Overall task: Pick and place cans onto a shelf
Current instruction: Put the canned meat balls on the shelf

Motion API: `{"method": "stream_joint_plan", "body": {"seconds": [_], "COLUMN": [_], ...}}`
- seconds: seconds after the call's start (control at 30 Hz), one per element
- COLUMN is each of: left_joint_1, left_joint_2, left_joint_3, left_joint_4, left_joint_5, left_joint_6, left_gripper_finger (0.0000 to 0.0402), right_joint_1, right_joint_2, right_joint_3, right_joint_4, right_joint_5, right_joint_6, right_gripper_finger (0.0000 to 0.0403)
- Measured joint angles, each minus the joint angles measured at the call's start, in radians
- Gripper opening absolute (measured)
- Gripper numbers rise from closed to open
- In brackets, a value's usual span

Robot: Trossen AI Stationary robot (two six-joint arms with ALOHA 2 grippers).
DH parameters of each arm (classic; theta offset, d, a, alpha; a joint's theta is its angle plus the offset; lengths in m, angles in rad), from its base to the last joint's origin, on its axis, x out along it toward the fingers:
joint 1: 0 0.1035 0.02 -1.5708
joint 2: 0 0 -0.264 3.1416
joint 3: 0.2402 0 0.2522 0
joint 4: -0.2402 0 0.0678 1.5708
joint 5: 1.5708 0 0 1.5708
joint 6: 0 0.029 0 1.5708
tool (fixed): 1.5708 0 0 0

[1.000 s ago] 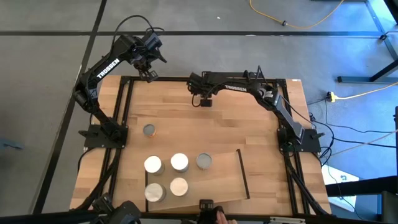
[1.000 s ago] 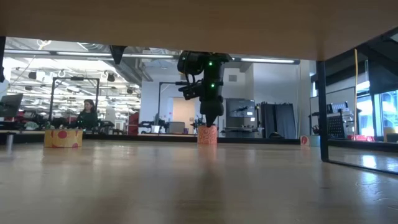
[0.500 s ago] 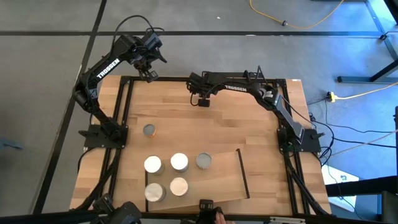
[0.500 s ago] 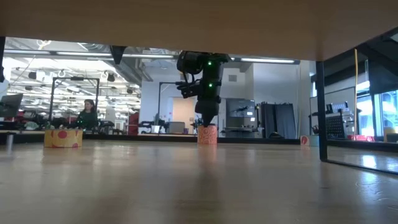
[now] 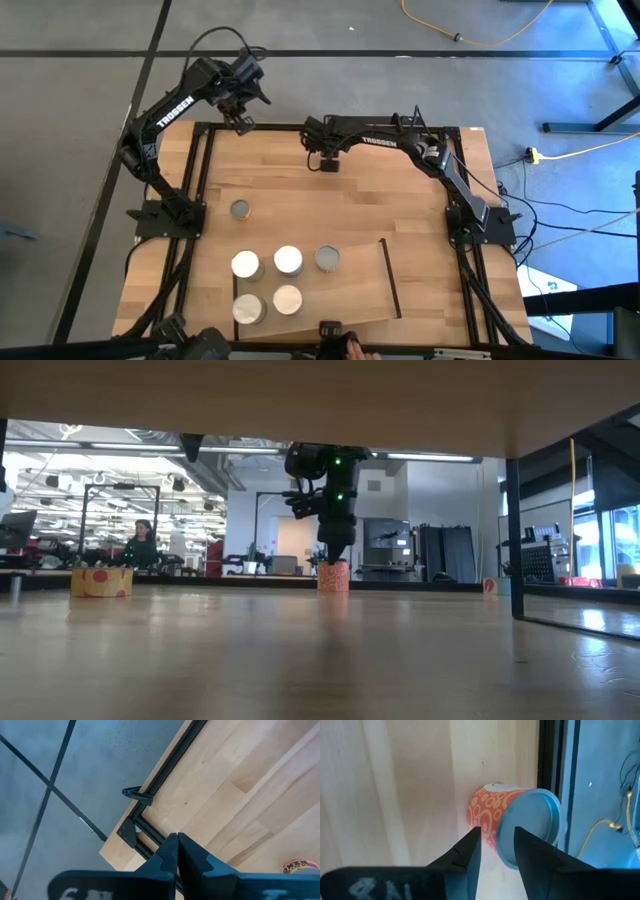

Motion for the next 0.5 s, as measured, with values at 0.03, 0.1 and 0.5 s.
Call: {"method": "stream_joint_plan", "body": {"seconds": [0.03,0.1,0.5], "left_joint_1": [0.002,0.003,0.002], "left_joint_2": [0.000,0.000,0.000], "left_joint_3": [0.000,0.000,0.000], "left_joint_4": [0.000,0.000,0.001], "left_joint_5": [-0.001,-0.002,-0.001], "left_joint_6": [0.000,0.000,0.002], "left_gripper_finger": [0.0000,0.0000,0.0000], "right_joint_1": [0.000,0.000,0.013], "right_joint_2": [0.000,0.000,-0.011], "right_joint_3": [0.000,0.000,0.000], "right_joint_4": [-0.005,-0.020,-0.043], "right_joint_5": [0.000,0.000,0.005], "right_joint_6": [-0.023,-0.074,-0.172], "right_gripper_finger": [0.0118,0.0118,0.0118]}}
